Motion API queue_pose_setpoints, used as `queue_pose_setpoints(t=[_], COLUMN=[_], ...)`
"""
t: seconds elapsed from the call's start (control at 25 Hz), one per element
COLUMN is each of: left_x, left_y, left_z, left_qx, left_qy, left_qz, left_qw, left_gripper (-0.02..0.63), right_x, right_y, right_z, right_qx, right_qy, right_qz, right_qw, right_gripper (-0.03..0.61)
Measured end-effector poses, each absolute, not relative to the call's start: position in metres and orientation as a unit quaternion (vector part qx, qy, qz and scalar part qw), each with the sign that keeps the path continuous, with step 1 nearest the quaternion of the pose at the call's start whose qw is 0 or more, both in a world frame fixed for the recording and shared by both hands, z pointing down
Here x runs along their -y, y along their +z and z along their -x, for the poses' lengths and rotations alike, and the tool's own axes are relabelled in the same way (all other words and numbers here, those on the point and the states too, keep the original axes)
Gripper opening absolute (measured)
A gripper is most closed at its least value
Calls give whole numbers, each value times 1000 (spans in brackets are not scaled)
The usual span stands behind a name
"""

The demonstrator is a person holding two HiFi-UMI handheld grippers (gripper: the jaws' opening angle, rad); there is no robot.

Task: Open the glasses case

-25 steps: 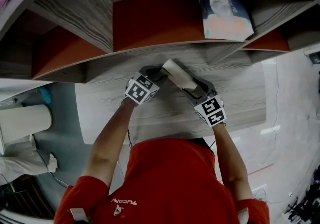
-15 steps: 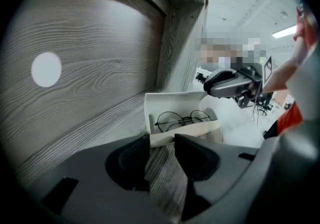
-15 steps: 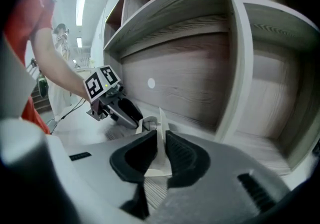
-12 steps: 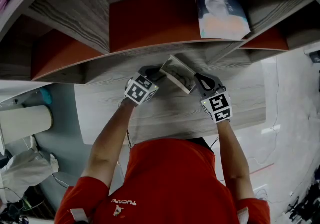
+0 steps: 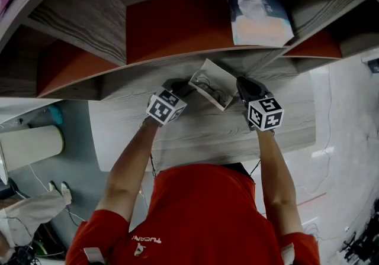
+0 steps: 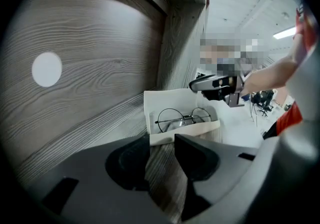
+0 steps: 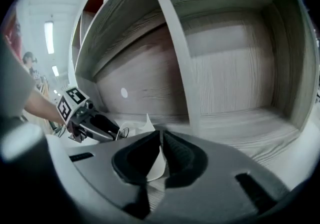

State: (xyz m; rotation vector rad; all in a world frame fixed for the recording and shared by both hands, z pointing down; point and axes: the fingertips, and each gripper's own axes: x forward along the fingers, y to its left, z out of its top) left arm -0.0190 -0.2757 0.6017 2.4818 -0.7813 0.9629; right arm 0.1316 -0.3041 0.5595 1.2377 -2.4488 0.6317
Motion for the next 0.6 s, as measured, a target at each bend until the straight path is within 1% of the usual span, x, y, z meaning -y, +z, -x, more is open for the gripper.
queue_pose_setpoints(t=[0.2,0.6], left_x=[275,275], left_y=[601,602], left_z=[25,26], left_qx=[279,288], left_qy=[342,342], left_qz=[-879,-876], left_qw=[182,181], left_gripper=[150,150], right_x=[300,298], right_y=[574,576], right_z=[-131,-129], right_qx=[849,847], right_qy=[260,197], right_qz=[-429,-443], right_qw=[166,216], right_gripper=[23,31])
